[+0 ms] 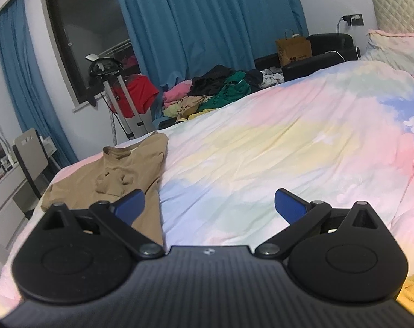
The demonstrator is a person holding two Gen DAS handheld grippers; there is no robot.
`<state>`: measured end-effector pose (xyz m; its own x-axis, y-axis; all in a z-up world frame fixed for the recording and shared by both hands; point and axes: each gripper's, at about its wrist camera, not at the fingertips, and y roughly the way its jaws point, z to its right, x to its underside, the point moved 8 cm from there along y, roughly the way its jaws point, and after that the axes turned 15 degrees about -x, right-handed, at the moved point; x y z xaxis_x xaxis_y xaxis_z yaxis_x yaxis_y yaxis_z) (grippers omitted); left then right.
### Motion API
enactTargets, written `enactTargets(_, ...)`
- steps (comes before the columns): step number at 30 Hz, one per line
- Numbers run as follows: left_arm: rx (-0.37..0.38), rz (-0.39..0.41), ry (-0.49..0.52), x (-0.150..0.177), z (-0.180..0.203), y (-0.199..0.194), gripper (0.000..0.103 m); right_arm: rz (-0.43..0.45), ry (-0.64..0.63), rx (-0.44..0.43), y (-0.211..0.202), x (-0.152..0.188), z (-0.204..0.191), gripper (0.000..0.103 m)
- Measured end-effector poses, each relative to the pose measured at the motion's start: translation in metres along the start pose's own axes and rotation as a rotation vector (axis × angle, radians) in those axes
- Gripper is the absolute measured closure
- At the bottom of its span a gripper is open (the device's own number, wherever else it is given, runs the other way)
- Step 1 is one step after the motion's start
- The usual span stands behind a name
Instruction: Fold clothes
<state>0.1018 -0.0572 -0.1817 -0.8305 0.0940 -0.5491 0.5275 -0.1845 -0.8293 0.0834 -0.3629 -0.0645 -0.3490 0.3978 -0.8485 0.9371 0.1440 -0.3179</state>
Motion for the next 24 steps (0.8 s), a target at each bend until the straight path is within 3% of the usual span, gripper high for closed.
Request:
enactTargets(3,0.033,-0.004,-0.020,-0.003,-0.001,-0.012,0.074,-0.005,-0.018,-0.011,-0.002,0.001,-0.008,0.000)
enactTargets(5,0.062,-0.009,-0.062,-0.013,-0.005,-0.018,0.047,-0.011,-0.026,-0.023,-0.001,0.003,-0.015,0.000)
enactTargets(9,0.101,-0.002,-0.144,-0.054,-0.015,-0.022,0.039,-0.034,-0.035,-0.057,0.008,0.010,-0.030,0.000)
enactTargets(12,0.094,0.050,-0.182,-0.105,-0.023,-0.010,0.027,-0.055,-0.044,-0.084,0.019,0.017,-0.042,0.000)
enactTargets(18,0.044,0.049,-0.337,-0.208,-0.035,0.071,0.025,-0.060,-0.105,-0.101,0.047,0.026,-0.058,0.000)
enactTargets(24,-0.040,0.094,-0.426,-0.289,-0.030,0.157,0.027,-0.080,-0.067,-0.046,0.086,0.034,-0.034,0.000)
